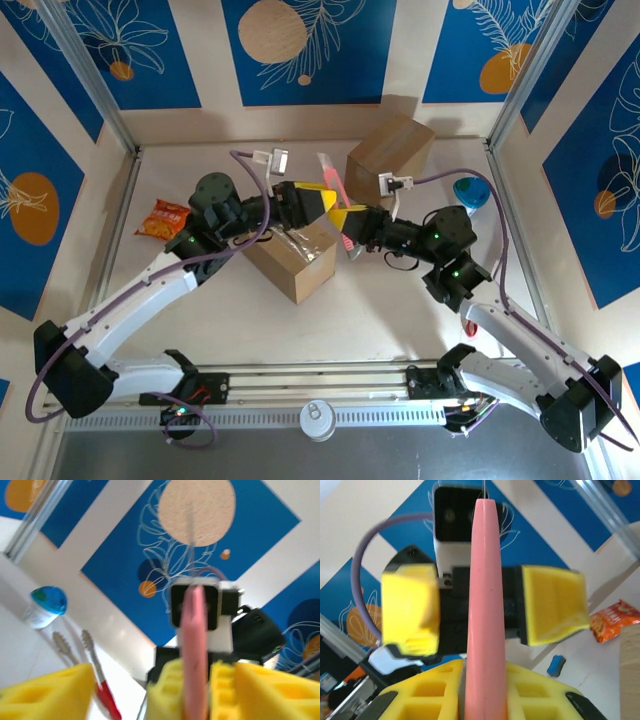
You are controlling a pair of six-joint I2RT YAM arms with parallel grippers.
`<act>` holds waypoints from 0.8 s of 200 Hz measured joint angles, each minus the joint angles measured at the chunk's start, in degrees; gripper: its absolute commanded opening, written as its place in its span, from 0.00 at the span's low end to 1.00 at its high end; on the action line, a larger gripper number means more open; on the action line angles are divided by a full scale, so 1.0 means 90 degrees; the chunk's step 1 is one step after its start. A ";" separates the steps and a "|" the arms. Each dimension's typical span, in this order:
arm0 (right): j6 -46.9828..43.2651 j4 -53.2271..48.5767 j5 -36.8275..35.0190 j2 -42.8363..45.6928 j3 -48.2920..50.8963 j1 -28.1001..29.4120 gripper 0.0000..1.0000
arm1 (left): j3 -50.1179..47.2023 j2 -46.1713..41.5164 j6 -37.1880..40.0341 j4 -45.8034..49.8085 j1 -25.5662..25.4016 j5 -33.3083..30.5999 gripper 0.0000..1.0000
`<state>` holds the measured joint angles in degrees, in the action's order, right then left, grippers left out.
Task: Unpack the express box
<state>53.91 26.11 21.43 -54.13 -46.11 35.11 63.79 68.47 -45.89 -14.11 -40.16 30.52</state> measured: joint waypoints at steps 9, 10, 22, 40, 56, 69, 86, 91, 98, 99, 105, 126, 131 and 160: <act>-0.0068 -0.0158 -0.0158 0.0134 0.0000 -0.0005 0.00 | 0.0012 -0.0221 0.0219 0.0539 0.0046 -0.0248 1.00; -0.0083 -0.0177 -0.0172 0.0143 0.0000 -0.0005 0.00 | 0.0019 -0.0267 0.0274 0.0651 0.0058 -0.0299 1.00; -0.0197 -0.0442 -0.0362 0.0294 -0.0002 -0.0005 0.00 | 0.0136 -0.0617 0.0529 0.1496 0.0158 -0.0707 1.00; -0.0432 -0.0962 -0.0641 0.0423 -0.0015 -0.0005 0.00 | 0.0619 -0.1107 0.0838 0.2924 0.0571 -0.1457 0.80; -0.0685 -0.1520 -0.0913 0.0432 -0.0068 -0.0002 0.00 | 0.0998 -0.1401 0.0886 0.3925 0.1071 -0.2062 0.55; -0.0884 -0.1960 -0.1124 0.0423 -0.0117 -0.0005 0.00 | 0.1042 -0.1549 0.0911 0.4573 0.1540 -0.2361 0.34; -0.1163 -0.2552 -0.1416 0.0408 -0.0226 -0.0005 0.00 | 0.0763 -0.1566 0.0794 0.5071 0.2203 -0.2395 0.09; -0.1239 -0.2708 -0.1491 0.0408 -0.0260 -0.0005 0.00 | 0.0610 -0.1515 0.0758 0.5146 0.2392 -0.2382 0.04; -0.1336 -0.2912 -0.1591 0.0408 -0.0313 -0.0005 0.00 | 0.0342 -0.1377 0.0704 0.5200 0.2669 -0.2329 0.00; -0.1350 -0.2948 -0.1610 0.0408 -0.0325 -0.0005 0.00 | 0.0287 -0.1345 0.0726 0.5200 0.2718 -0.2322 0.00; -0.1428 -0.3096 -0.1685 0.0408 -0.0372 -0.0005 0.00 | 0.0075 -0.1192 0.0675 0.5207 0.2885 -0.2285 0.00; -0.1666 -0.3519 -0.1926 0.0398 -0.0510 -0.0005 0.00 | -0.0498 -0.0316 0.0612 0.5275 0.3274 -0.2305 0.00; -0.1715 -0.3606 -0.1977 0.0386 -0.0534 -0.0005 0.00 | -0.0568 -0.0109 0.0614 0.5309 0.3322 -0.2353 0.00; -0.1962 -0.3959 -0.2195 0.0158 -0.0593 -0.0005 0.00 | -0.0619 0.0542 0.0641 0.5192 0.3478 -0.2630 0.00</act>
<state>36.25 -9.52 1.67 -52.71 -51.44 35.07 58.22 73.34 -40.12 32.62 -8.86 6.85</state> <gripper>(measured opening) 0.183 0.049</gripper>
